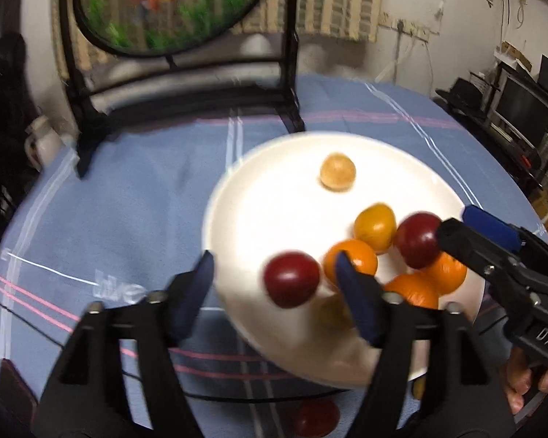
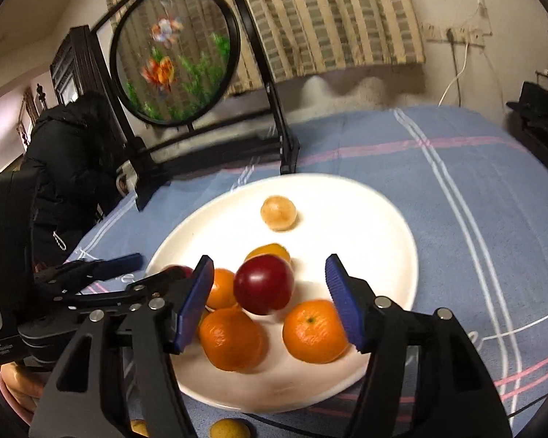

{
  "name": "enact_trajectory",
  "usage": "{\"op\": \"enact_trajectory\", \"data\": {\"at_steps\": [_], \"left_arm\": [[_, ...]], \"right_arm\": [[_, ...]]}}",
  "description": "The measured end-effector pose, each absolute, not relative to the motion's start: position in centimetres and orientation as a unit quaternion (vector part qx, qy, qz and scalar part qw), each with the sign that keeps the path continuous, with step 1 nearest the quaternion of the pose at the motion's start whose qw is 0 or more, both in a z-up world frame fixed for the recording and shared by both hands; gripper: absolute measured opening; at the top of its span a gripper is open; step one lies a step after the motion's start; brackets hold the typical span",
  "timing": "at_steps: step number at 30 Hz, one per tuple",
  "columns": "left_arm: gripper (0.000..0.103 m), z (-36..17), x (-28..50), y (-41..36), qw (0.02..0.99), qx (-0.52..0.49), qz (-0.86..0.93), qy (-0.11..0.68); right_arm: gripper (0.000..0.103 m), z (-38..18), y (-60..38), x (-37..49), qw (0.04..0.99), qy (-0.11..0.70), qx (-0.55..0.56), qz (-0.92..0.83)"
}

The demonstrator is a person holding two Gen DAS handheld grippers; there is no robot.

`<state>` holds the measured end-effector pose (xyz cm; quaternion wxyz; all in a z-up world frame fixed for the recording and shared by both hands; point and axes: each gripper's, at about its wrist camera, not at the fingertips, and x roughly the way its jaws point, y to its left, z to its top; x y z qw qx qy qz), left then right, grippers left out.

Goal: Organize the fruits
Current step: 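Lower both red plums onto the white plate and open both tools, then grasp the dark purple plum with the right tool while the left tool grasps the pale striped fruit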

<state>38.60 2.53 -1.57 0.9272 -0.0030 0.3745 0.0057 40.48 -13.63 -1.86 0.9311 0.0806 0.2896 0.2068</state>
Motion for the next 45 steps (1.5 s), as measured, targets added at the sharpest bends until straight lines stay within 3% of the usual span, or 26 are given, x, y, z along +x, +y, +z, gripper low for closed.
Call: {"op": "enact_trajectory", "data": {"at_steps": [3,8,13,19,29,34,40,45], "left_arm": [[0.090,0.2,36.7,2.9,0.936,0.001,0.016,0.352],[0.099,0.9,31.7,3.4,0.944,0.011,0.013,0.331],[0.099,-1.3,28.6,4.5,0.939,0.017,0.048,0.341],[0.099,-1.8,27.7,7.0,0.932,-0.052,0.050,0.355],[0.099,-2.4,27.7,7.3,0.928,-0.051,0.062,0.364],[0.099,-2.3,27.6,7.0,0.928,-0.039,0.064,0.364],[0.099,-2.4,27.7,7.1,0.927,-0.039,0.067,0.366],[0.099,-2.4,27.7,7.2,0.927,-0.041,0.070,0.367]], "right_arm": [[0.064,-0.8,-13.8,39.2,0.931,0.285,0.072,0.216],[0.064,-0.9,-13.6,35.4,0.919,0.304,0.048,0.248],[0.064,-2.5,-12.8,31.3,0.900,0.333,0.009,0.282],[0.064,-3.2,-10.8,26.7,0.866,0.361,-0.058,0.342],[0.064,-5.2,-9.0,23.9,0.832,0.408,-0.124,0.356],[0.051,-5.6,-9.1,23.7,0.827,0.416,-0.129,0.355],[0.048,-6.0,-9.0,23.6,0.823,0.424,-0.135,0.354],[0.035,-6.4,-8.6,23.5,0.815,0.430,-0.142,0.361]]}}
